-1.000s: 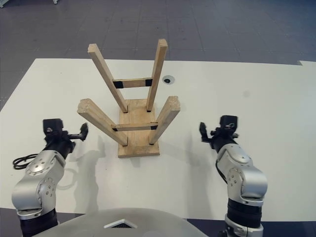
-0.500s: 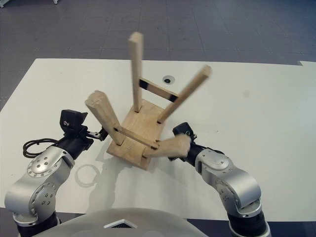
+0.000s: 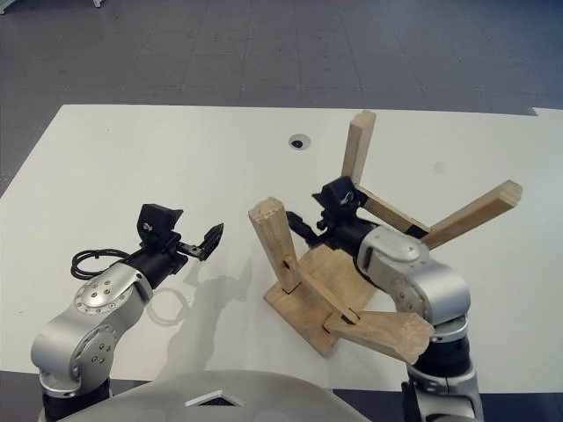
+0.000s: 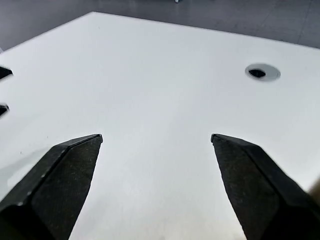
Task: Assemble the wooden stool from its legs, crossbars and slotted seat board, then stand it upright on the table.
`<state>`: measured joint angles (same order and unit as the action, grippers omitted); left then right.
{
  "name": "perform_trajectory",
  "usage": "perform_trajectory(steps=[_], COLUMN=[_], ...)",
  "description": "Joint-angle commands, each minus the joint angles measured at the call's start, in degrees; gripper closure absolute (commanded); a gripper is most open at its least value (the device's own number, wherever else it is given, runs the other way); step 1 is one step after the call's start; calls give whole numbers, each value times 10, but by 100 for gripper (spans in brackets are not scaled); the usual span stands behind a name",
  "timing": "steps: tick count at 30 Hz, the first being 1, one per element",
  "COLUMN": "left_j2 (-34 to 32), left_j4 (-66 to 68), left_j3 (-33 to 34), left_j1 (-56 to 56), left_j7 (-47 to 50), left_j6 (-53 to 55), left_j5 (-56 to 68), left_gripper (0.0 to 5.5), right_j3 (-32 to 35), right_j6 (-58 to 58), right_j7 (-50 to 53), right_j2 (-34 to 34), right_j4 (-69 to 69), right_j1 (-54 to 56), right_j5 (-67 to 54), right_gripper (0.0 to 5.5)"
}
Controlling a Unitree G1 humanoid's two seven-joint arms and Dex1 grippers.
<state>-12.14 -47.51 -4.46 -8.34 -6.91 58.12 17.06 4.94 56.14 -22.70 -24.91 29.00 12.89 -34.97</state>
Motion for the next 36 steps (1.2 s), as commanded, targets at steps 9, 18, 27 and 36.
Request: perform_trajectory(steps=[9, 18, 27, 36], left_j2=[19, 26, 36, 41], left_j4=[16, 9, 17, 16], left_j3=[-14, -13, -21, -26], left_j1=[5, 1, 11, 10], left_j7=[24, 28, 32, 35], left_j6=[-21, -21, -23, -23], left_j5=[-13, -12, -15, -17], left_gripper=[74, 74, 74, 74], right_j3=[166, 8, -194, -291], right_j6=[132, -44, -330, -694], right_j7=[-176, -443, -621, -683], right_j2=[-184, -425, -468, -431], right_j4=[-15, 25, -82, -191], right_j1=[29, -58, 58, 176], right_j5=[-245, -82, 193, 400], right_gripper=[144, 144, 144, 144])
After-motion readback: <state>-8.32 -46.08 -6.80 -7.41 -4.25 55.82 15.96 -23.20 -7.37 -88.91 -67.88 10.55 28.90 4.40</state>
